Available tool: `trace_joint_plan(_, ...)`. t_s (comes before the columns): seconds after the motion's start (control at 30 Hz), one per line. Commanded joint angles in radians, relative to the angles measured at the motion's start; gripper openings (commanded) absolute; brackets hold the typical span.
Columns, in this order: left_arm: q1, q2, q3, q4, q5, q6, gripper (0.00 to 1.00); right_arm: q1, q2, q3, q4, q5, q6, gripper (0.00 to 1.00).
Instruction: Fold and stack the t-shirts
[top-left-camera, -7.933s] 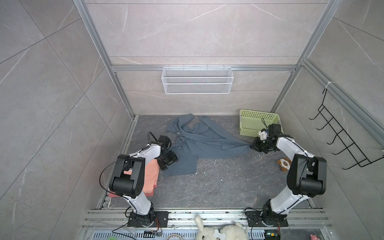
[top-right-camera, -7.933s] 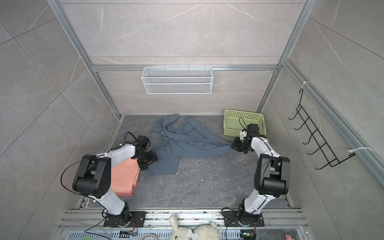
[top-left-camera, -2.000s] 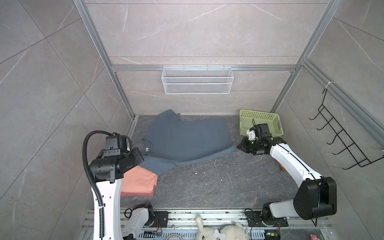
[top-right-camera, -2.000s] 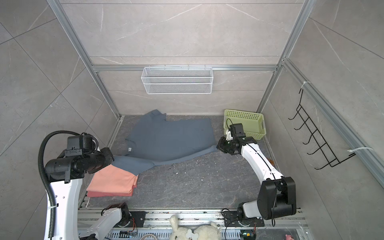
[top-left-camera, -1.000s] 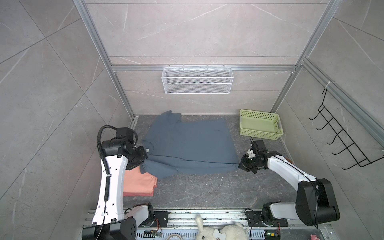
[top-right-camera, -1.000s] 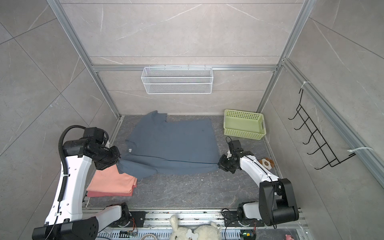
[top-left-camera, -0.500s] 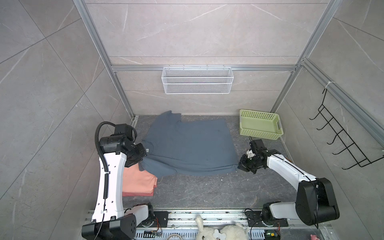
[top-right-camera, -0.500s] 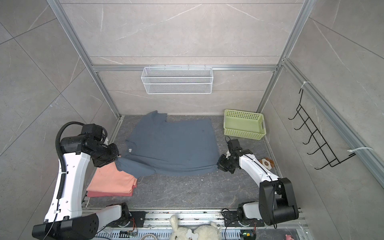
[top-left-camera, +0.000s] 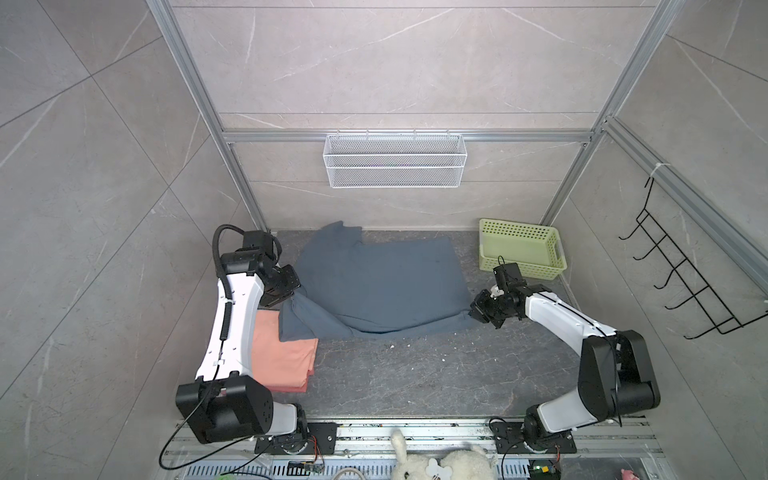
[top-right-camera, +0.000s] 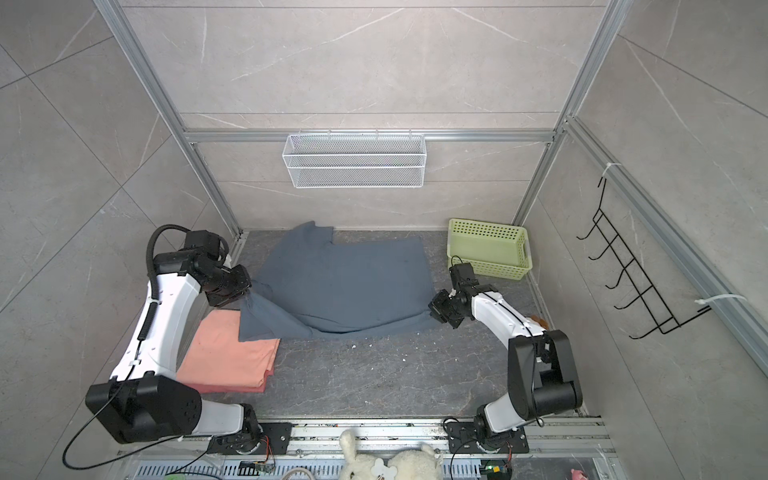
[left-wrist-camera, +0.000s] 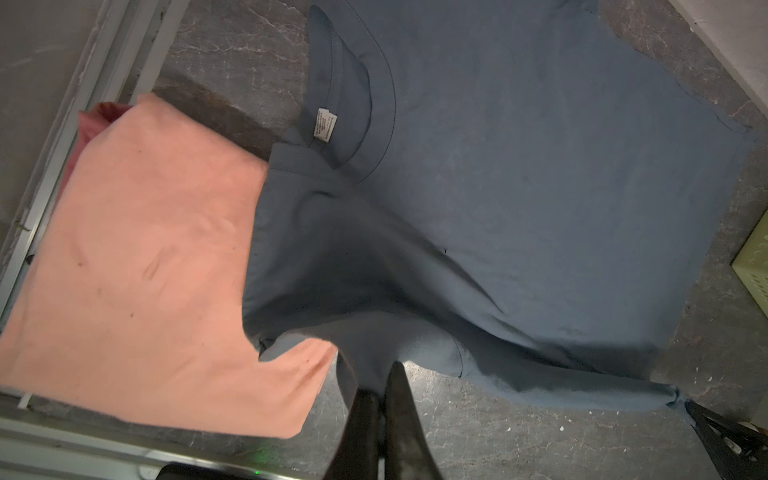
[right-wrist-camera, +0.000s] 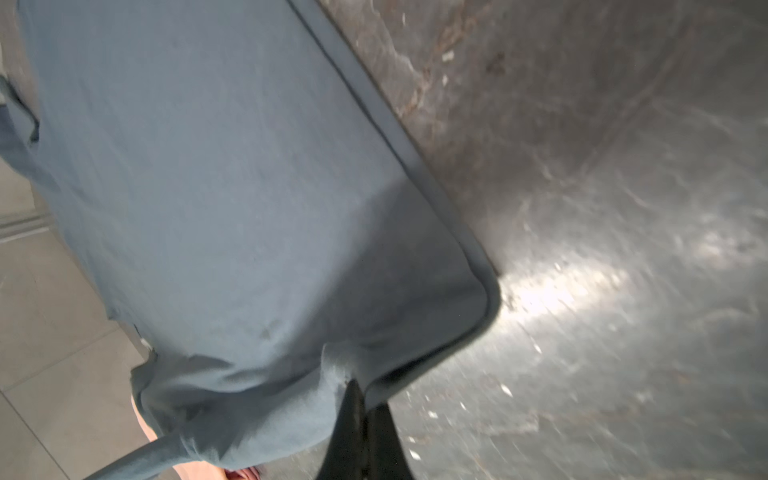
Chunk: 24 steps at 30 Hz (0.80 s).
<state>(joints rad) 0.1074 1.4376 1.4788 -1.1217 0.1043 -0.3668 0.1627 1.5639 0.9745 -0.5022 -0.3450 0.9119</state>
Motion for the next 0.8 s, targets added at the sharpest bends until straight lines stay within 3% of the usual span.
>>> trace_joint_plan(0.0,0.005,0.043,0.026,0.103,0.042,-0.010,0.00,0.004,0.061,0.032,0.042,0.035,0.064,0.02)
trace_joint_plan(0.27,0.005,0.031,0.015,0.094,0.072,-0.018,0.00,0.005,0.051,0.029,0.053,0.003,0.038,0.01)
trace_joint_plan(0.43,0.007,-0.063,0.056,-0.106,0.092,0.019,0.00,0.005,-0.022,0.058,-0.107,-0.038,-0.082,0.01)
trace_joint_plan(0.6,0.010,-0.185,0.025,-0.389,0.089,0.018,0.00,0.005,-0.092,0.067,-0.375,-0.049,-0.234,0.02)
trace_joint_plan(0.73,0.010,-0.299,-0.052,-0.456,0.011,-0.043,0.00,0.005,-0.132,0.020,-0.444,-0.004,-0.264,0.03)
trace_joint_plan(0.77,0.011,-0.311,-0.072,-0.458,0.019,-0.049,0.04,0.004,-0.124,0.014,-0.440,-0.005,-0.265,0.06)
